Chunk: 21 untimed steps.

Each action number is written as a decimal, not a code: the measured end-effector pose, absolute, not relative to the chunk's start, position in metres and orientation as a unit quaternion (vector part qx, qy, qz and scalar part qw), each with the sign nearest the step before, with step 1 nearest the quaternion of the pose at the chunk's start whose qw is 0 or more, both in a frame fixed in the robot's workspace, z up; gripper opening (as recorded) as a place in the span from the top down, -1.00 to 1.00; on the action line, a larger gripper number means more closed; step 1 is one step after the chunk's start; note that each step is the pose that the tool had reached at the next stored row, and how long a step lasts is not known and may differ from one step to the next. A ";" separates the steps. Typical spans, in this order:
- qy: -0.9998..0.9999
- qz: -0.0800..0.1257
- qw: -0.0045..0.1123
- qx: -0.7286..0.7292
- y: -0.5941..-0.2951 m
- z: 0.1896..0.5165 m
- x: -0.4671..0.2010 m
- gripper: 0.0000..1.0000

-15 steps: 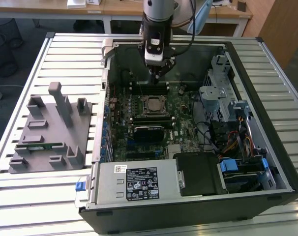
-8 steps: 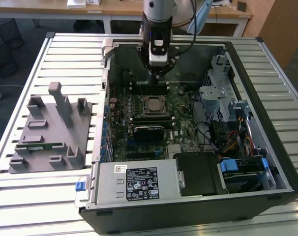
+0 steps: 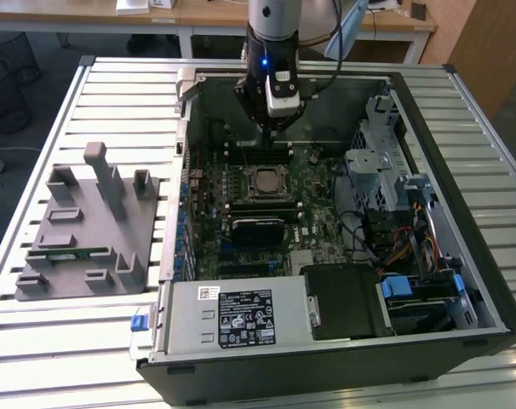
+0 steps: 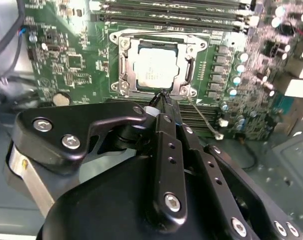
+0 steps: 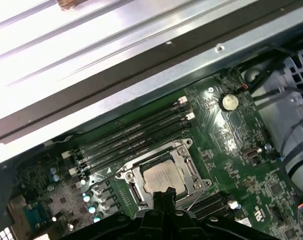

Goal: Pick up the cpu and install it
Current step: 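Install the first cpu locking lever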

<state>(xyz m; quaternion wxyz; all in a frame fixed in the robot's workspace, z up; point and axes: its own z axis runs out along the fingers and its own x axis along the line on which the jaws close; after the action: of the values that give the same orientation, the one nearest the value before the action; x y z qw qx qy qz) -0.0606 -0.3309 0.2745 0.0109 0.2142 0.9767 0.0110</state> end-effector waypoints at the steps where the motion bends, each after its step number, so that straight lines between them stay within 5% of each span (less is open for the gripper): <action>1: 0.979 0.011 0.011 0.205 -0.331 0.274 -0.061 0.79; 21: 1.000 0.013 0.009 0.025 -0.331 0.269 -0.061 0.79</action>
<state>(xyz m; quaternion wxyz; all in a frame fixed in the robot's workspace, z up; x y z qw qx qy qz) -0.0606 -0.3309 0.2694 0.0087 0.0249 0.9996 0.0128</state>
